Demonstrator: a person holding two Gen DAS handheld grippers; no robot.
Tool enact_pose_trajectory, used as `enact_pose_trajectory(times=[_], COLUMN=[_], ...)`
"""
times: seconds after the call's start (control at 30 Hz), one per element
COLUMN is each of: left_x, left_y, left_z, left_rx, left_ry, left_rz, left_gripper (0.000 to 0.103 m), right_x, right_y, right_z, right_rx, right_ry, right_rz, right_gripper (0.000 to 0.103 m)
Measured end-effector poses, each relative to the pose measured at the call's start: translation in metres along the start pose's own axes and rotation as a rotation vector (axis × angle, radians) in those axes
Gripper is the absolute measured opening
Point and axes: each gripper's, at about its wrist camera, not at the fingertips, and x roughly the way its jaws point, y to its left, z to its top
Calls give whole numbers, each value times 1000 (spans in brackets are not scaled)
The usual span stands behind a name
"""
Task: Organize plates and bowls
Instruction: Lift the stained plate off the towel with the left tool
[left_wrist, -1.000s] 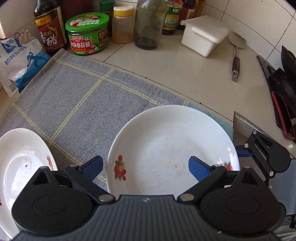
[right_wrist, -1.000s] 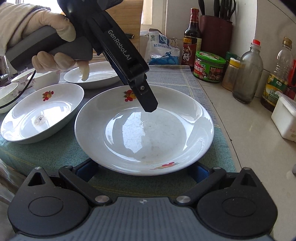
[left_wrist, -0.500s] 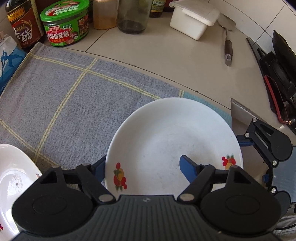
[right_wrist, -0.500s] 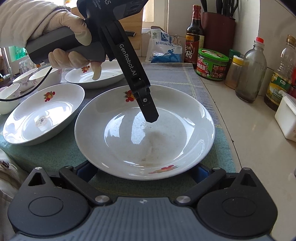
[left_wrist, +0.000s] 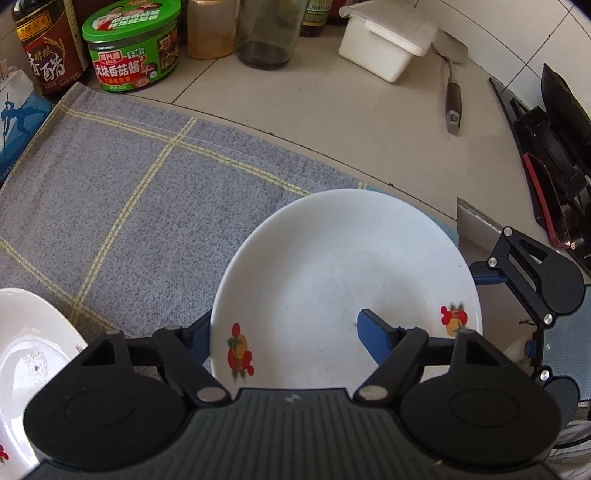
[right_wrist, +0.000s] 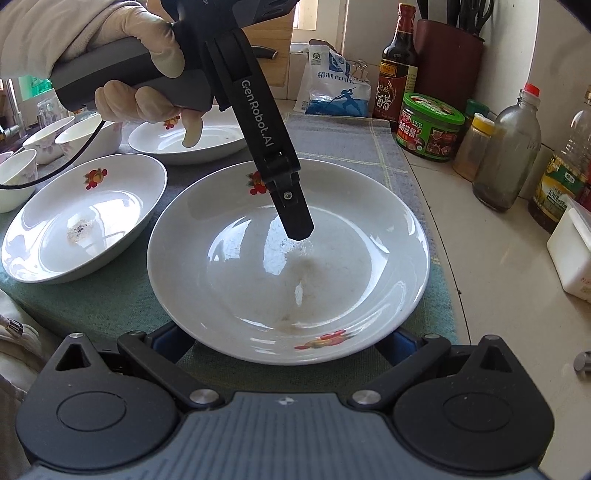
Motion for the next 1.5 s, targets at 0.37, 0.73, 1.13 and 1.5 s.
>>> enact_pose_trajectory(times=[0.37,0.73,1.13,1.5], left_x=[-15,-6,5,12], left_y=[29,60,75,78], left_z=[29,56,68,70], left_rx=[-21,-49,-73,-68], left_ry=[-66,-105,-124,-132], left_rz=[22,53,59,71], left_gripper=[78,78,78,78], right_x=[19,51,64,67], right_y=[-26,-52,-64,-66], right_z=[29,52,59,60], right_rx=[-21,-34,-20,8], right_ry=[-22,-23,-17,-9], right_rz=[9,11,11,6], right_gripper=[103,103,103,103])
